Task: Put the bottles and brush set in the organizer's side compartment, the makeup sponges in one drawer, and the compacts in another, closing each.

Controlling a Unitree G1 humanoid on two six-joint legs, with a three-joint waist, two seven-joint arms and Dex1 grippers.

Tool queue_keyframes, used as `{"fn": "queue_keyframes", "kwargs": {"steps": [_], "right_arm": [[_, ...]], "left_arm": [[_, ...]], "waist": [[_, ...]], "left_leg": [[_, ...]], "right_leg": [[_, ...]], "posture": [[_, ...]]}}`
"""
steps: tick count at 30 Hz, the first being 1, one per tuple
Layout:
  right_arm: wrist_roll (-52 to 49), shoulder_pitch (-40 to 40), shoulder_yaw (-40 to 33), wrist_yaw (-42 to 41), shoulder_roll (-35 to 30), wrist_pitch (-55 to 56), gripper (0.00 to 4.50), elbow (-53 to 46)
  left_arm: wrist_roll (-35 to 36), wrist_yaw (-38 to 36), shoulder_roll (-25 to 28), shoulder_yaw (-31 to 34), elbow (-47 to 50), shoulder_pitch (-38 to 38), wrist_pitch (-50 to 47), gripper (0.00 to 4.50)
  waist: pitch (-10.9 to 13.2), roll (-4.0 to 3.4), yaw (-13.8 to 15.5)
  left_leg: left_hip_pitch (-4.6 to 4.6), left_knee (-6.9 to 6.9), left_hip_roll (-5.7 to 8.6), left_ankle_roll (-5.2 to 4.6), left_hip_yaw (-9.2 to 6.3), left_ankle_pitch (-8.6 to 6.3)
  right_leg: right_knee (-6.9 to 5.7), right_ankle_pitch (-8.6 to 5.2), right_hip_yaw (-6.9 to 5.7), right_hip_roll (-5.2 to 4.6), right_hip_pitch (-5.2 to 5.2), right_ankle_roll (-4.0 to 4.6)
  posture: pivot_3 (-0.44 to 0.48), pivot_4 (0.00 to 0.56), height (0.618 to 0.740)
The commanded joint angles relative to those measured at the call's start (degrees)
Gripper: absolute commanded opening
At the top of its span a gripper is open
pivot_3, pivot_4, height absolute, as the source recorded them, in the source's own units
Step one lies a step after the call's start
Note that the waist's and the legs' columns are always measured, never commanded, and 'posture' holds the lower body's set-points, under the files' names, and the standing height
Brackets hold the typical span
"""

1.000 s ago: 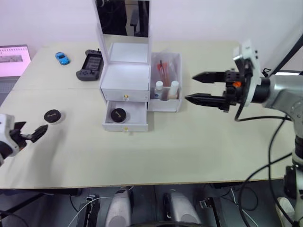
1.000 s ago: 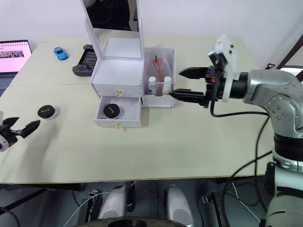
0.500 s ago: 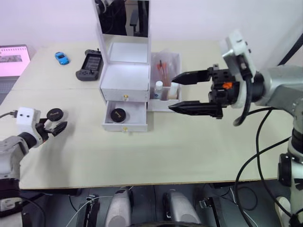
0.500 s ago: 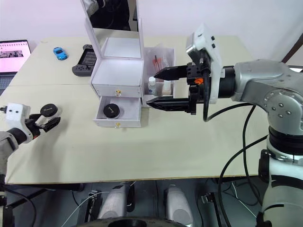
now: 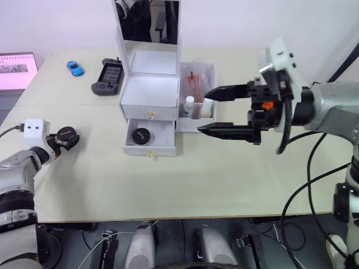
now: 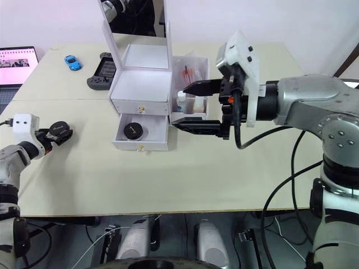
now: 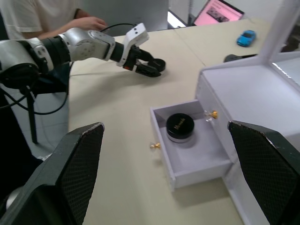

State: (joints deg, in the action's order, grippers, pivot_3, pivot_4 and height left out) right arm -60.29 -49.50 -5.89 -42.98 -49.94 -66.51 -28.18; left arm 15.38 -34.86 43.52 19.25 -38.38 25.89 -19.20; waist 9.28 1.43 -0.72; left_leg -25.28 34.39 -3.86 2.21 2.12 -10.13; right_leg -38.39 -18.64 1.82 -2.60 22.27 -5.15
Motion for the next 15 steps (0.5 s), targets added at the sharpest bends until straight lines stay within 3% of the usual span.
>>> {"fn": "queue_keyframes", "kwargs": {"steps": [1,4,10,15], "right_arm": [[0.4,0.3,-1.8,-0.7,-1.1,2.1,4.50,-0.5],[0.7,0.2,-1.6,-0.8,-1.4,2.6,4.50,-0.3],[0.7,0.4,-1.5,-1.4,-1.3,3.6,4.50,0.1],[0.7,0.3,-1.4,-2.1,-1.8,3.9,4.50,0.2]], "left_arm": [[0.0,-0.5,0.9,0.6,0.1,1.4,1.5,3.97],[-0.2,-0.9,1.5,0.4,0.4,1.2,1.6,2.70],[1.3,-4.0,3.8,1.1,5.5,0.6,0.2,2.66],[8.2,-15.6,4.9,-0.4,21.0,-2.7,-5.1,2.66]], "waist": [[0.0,0.00,0.0],[0.0,0.00,-0.1],[0.0,0.01,-0.1],[0.0,0.04,0.1]], "left_leg": [[0.00,-0.01,-0.01,0.00,-0.01,0.00],[0.00,-0.01,-0.01,0.00,-0.01,0.00],[-0.01,-0.01,-0.02,0.00,-0.01,0.00],[-0.02,0.00,-0.02,0.00,-0.02,0.00]], "right_leg": [[0.00,0.00,0.00,0.01,0.00,0.00],[-0.01,0.00,0.00,0.02,0.01,0.00],[-0.01,0.00,0.00,0.02,0.02,0.00],[-0.01,0.00,-0.02,-0.04,-0.01,0.00]], "posture": [[0.000,0.150,0.740],[0.000,0.150,0.740],[0.000,0.150,0.740],[0.000,0.150,0.740]]}}
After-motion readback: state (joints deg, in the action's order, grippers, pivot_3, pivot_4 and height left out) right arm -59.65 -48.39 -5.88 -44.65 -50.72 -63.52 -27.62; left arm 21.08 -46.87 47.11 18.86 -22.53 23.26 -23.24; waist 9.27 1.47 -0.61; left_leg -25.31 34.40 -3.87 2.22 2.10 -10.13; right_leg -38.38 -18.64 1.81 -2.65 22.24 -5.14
